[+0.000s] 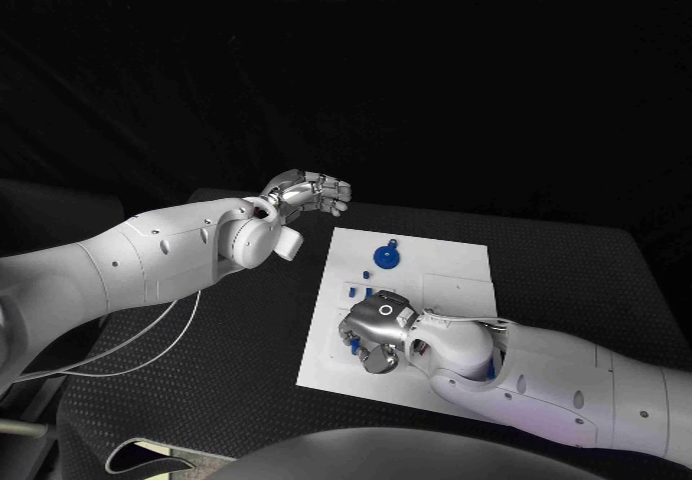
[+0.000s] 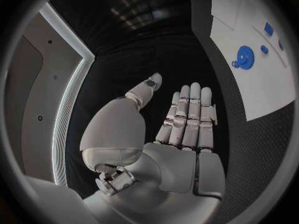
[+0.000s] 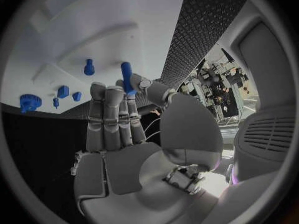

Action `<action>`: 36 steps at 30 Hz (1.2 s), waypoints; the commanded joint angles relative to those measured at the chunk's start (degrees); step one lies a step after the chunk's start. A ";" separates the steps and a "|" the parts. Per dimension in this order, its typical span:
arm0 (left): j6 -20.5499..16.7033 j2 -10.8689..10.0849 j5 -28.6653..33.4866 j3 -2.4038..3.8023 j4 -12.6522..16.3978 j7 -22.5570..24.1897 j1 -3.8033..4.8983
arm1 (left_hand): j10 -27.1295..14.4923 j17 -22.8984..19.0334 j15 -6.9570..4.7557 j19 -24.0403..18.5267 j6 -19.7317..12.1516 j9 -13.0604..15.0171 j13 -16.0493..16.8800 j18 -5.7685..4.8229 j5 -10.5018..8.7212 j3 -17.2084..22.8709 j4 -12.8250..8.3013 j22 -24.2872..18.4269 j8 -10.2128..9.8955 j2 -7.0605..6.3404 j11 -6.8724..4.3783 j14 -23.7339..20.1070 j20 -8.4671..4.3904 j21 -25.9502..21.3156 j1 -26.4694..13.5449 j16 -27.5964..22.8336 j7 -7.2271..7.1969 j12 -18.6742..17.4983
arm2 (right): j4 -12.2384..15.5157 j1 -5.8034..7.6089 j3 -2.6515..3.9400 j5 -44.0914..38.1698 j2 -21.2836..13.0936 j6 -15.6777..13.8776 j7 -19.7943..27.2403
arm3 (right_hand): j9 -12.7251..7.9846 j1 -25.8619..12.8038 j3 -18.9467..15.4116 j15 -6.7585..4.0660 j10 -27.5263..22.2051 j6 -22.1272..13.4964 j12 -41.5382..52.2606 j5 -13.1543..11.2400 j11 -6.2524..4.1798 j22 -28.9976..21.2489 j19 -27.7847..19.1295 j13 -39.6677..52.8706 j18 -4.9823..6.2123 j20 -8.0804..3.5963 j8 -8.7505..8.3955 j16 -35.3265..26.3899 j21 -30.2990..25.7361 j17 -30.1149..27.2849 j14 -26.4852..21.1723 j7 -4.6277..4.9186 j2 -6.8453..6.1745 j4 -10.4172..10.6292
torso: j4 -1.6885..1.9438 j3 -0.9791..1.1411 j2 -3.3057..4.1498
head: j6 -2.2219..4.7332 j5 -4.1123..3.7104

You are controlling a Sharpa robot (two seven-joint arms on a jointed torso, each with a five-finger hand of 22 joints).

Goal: Assemble the parts on the task board

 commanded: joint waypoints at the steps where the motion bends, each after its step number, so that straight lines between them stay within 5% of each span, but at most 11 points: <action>1: 1.00 0.07 0.31 0.04 0.09 0.28 0.02 | 0.27 0.07 -0.11 0.40 -0.31 -0.08 -0.07 1.02 0.12 0.00 0.30 0.08 0.40 0.48 0.09 0.39 0.00 -0.35 -0.19 -0.26 -0.05 0.03 | -0.20 -0.62 -0.70 -0.08 -0.22 4.53 0.20 | 0.10 -0.25 0.05 -0.33 1.67 0.37 0.38 0.16 -0.10 1.20 -0.14 0.14 1.21 -0.35 0.28 0.26 0.39 0.09 -0.23 -0.01 0.52 -0.42 | 0.01 0.02 0.01 | -0.05 0.01; 11: 1.03 0.09 0.31 0.04 0.10 0.28 -0.01 | 0.26 0.12 -0.10 0.40 -0.34 -0.10 -0.10 1.02 0.13 -0.01 0.31 0.10 0.40 0.50 0.10 0.38 -0.01 -0.39 -0.19 -0.32 -0.04 0.02 | -0.44 -0.73 -1.34 -1.30 -0.14 4.29 -0.44 | 0.12 -0.31 0.05 -0.33 1.69 0.40 0.37 0.18 -0.10 1.20 -0.18 0.18 1.21 -0.35 0.27 0.31 0.47 0.10 -0.24 -0.03 0.57 -0.55 | 0.03 -0.01 0.01 | -0.08 -0.04; 26: 1.05 -0.08 0.31 0.04 0.07 0.31 -0.04 | 0.26 0.21 -0.10 0.40 -0.39 -0.13 -0.16 1.00 0.13 -0.03 0.35 0.13 0.40 0.55 0.12 0.39 -0.01 -0.45 -0.23 -0.40 -0.02 0.02 | 1.05 -0.74 -1.34 -6.30 -1.13 -3.47 -3.99 | 0.30 -0.23 0.78 -0.49 2.12 0.91 0.47 0.14 -0.26 1.16 -0.04 0.48 1.21 -0.47 0.35 0.76 1.10 0.22 -0.15 -0.23 -0.21 -0.60 | 0.03 -0.01 0.00 | 0.13 -0.01; 36: 1.12 -0.08 0.31 0.04 0.12 0.32 -0.08 | 0.25 0.26 -0.10 0.40 -0.42 -0.15 -0.19 0.99 0.13 -0.05 0.36 0.15 0.40 0.56 0.13 0.38 0.00 -0.48 -0.26 -0.45 -0.01 0.02 | 0.80 -0.74 -1.33 -6.49 -1.07 -3.48 -4.70 | 0.44 -0.11 1.60 -0.60 2.41 1.26 0.51 0.13 -0.37 1.11 0.13 0.69 1.21 -0.61 0.41 1.06 1.51 0.29 -0.11 -0.38 -1.07 -0.13 | 0.05 0.02 0.01 | 0.15 0.09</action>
